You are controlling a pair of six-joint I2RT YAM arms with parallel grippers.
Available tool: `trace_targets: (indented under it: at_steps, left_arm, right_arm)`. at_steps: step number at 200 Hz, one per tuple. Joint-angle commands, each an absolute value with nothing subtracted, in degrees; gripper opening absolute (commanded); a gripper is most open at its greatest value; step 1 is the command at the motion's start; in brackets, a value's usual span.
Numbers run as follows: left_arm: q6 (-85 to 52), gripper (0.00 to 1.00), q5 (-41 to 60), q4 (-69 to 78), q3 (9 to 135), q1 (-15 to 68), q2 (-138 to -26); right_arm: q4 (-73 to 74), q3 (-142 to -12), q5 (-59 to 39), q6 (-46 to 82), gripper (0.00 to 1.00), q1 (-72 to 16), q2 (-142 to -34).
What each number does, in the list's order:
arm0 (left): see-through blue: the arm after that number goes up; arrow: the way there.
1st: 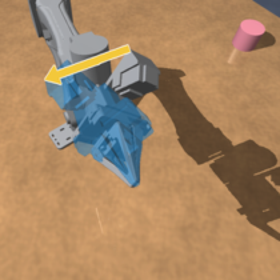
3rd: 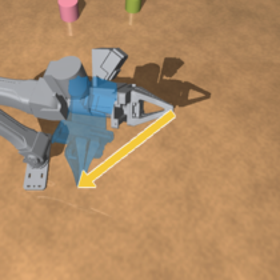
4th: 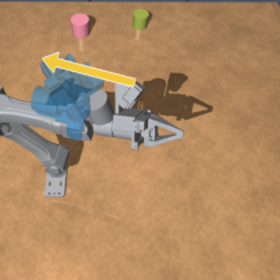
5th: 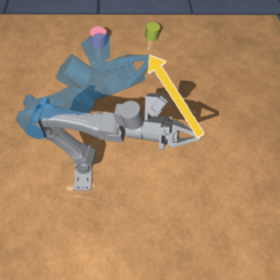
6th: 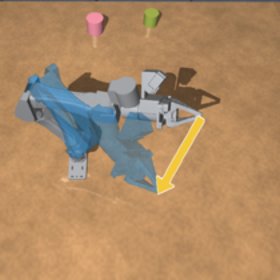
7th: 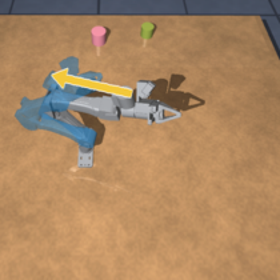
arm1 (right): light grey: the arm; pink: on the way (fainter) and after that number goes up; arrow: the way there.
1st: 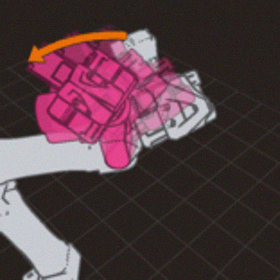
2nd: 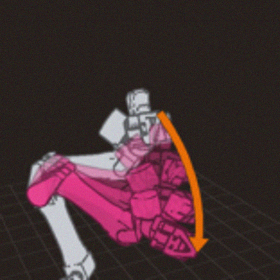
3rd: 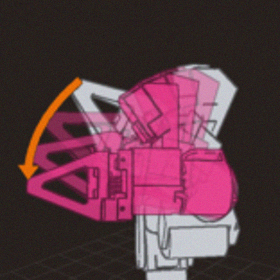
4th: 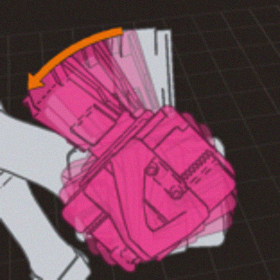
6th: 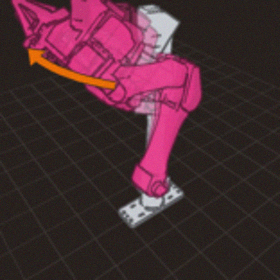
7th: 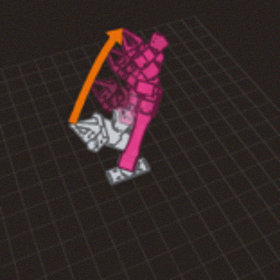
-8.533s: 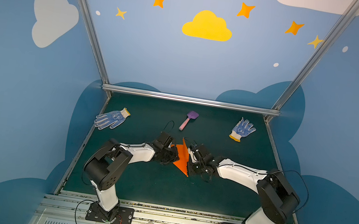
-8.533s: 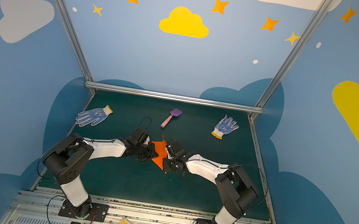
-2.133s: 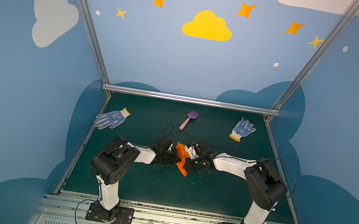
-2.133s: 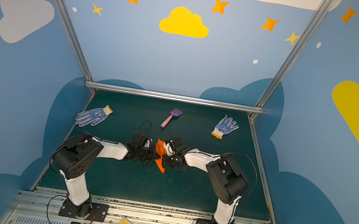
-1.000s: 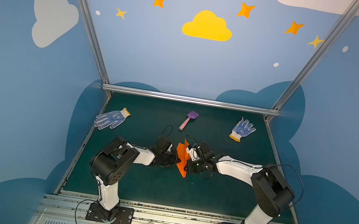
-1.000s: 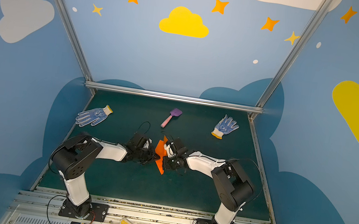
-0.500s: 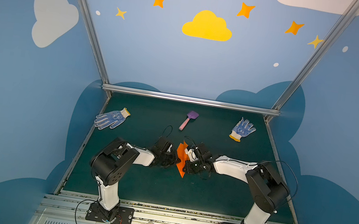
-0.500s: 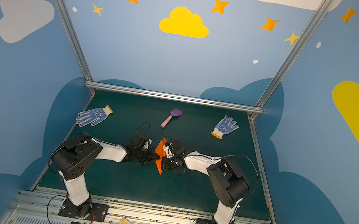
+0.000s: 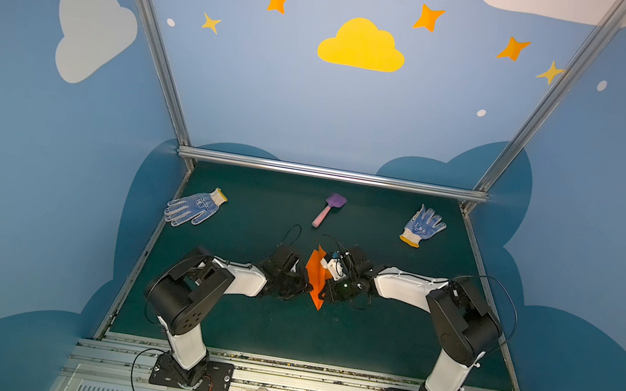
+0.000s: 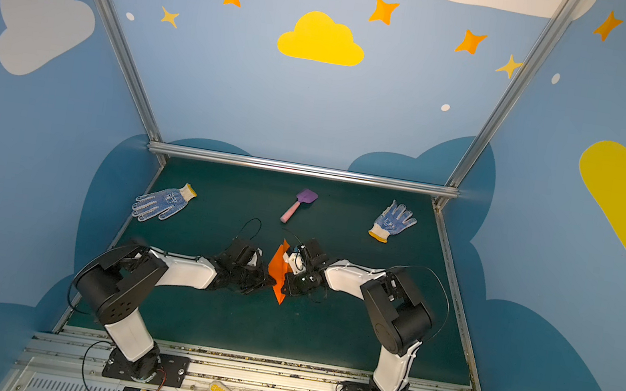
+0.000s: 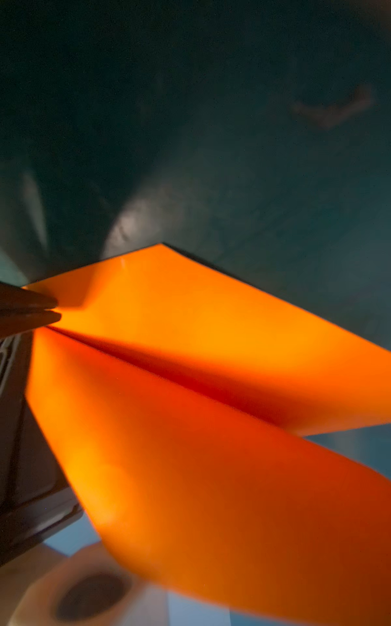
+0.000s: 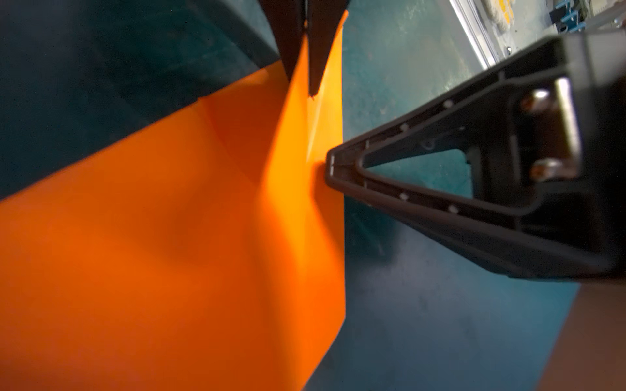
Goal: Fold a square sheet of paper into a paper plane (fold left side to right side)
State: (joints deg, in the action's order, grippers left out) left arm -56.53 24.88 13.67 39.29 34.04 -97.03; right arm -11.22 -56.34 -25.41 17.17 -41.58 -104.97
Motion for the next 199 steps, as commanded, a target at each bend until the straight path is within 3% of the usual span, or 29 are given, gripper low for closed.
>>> trace_targets:
  at_steps: [1,128,199]
  left_arm:
    - [-52.29,0.04,24.00,10.46,40.76,34.10,-95.10]
    - [-51.63,0.04,32.09,20.64,45.15,34.39,-102.68]
    - [-52.86,0.08,32.08,23.16,42.39,35.08,-99.17]
  right_arm:
    - [-15.00,-56.94,-25.14,14.41,0.00,-41.09,-106.69]
    - [-14.51,-56.73,-25.58,15.15,0.00,-41.21,-108.06]
    - [-15.21,-57.47,-25.46,14.76,0.00,-41.31,-108.37]
